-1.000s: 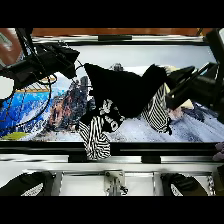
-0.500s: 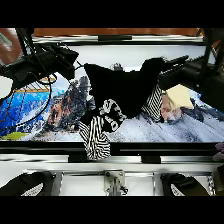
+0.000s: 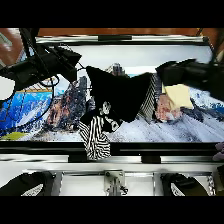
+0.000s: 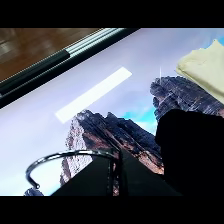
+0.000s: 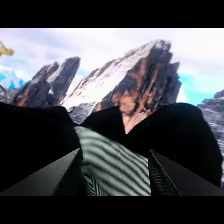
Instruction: Fold the shirts.
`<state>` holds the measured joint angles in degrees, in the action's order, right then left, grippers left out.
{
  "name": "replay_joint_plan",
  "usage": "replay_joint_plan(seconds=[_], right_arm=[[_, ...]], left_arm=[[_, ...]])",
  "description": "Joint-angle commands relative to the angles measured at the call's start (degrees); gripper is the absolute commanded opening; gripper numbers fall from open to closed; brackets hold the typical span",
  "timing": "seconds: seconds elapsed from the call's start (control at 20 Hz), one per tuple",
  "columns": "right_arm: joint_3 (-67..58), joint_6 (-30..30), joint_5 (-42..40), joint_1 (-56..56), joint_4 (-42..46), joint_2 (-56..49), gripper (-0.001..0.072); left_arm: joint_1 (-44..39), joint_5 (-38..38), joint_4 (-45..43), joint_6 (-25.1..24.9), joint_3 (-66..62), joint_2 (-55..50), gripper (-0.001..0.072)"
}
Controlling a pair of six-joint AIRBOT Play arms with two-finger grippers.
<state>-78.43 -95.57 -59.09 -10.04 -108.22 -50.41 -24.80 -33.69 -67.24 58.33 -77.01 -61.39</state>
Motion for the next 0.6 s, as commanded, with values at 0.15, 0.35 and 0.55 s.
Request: replay_joint_plan(seconds=[0.15,0.35,0.55], right_arm=[[-8.35,-13.25,-10.73,9.57,-23.65,1.27,0.0523],[-8.35,-34.91,-19.63,-3.61,-17.92,0.33,0.0585],[-8.35,-32.15,-15.8,-11.74,-14.1,-3.87,0.0659]], left_arm=[[0.26,-0.09,-3.37,0.04,-0.07,-0.42,0.0049],[0.63,-2.01,-3.98,0.02,-0.07,-0.83,0.0049],[1.07,-2.56,-3.93,0.04,-0.07,-1.11,0.0049]])
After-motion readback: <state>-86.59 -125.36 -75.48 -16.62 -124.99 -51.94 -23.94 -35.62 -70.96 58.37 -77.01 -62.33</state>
